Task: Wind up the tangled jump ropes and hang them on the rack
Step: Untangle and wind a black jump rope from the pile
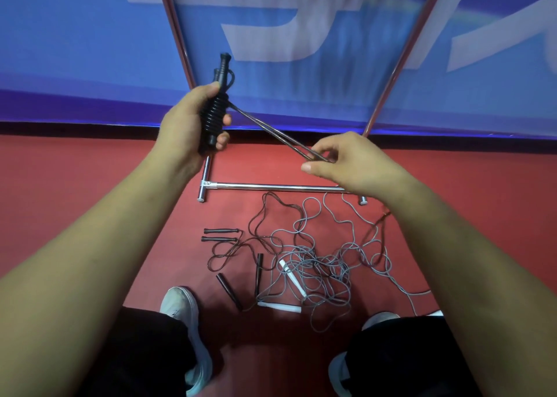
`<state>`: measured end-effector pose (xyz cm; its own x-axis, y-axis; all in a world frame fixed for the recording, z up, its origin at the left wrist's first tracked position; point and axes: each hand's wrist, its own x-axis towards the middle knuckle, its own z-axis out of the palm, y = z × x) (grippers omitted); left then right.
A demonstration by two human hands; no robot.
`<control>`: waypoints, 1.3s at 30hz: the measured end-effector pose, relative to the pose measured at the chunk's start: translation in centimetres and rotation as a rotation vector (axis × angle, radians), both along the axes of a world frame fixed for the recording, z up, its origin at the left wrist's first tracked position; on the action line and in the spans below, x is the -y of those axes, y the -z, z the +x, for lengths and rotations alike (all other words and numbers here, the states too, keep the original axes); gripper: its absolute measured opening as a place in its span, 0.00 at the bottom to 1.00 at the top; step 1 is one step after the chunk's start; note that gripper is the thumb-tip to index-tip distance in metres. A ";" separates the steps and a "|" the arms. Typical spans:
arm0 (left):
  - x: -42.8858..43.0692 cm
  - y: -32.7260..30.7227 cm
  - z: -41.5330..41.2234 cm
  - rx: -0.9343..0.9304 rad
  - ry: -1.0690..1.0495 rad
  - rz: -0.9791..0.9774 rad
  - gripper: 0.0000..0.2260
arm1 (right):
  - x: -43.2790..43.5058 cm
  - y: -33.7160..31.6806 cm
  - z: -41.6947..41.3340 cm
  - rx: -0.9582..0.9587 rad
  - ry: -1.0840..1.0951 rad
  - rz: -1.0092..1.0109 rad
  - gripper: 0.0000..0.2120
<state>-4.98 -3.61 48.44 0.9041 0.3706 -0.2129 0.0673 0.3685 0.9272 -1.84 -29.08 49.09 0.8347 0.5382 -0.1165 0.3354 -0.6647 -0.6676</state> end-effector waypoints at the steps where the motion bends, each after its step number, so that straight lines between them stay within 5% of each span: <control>1: -0.4 0.1 0.1 -0.017 -0.027 0.007 0.09 | 0.1 0.1 0.0 -0.006 -0.026 -0.020 0.09; 4: -1.1 0.8 0.3 -0.074 -0.021 0.107 0.20 | 0.5 0.1 -0.1 -0.062 -0.053 -0.024 0.14; 9: -1.0 1.2 0.4 -0.077 0.000 0.183 0.12 | 1.2 -0.8 -0.6 -0.133 -0.052 0.094 0.15; 16: -1.1 1.6 0.4 -0.116 0.002 0.205 0.19 | 1.6 0.2 -0.6 -0.121 0.095 0.182 0.11; 21: -2.1 1.4 0.1 -0.186 -0.087 0.176 0.07 | 3.0 0.6 -0.2 -0.115 0.322 0.284 0.12; 32: -2.0 2.1 0.1 -0.162 0.002 0.382 0.07 | 4.2 0.6 -0.5 -0.079 -0.049 0.084 0.07; 39: -2.6 4.0 0.1 -0.229 0.122 1.009 0.14 | 3.6 -0.6 -0.6 -0.109 -0.036 0.032 0.07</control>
<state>-4.91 -0.98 44.49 0.9245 0.3802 -0.0258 0.2648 -0.5922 0.7611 -2.41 -32.66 49.72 0.7982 0.5725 -0.1874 0.2830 -0.6310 -0.7223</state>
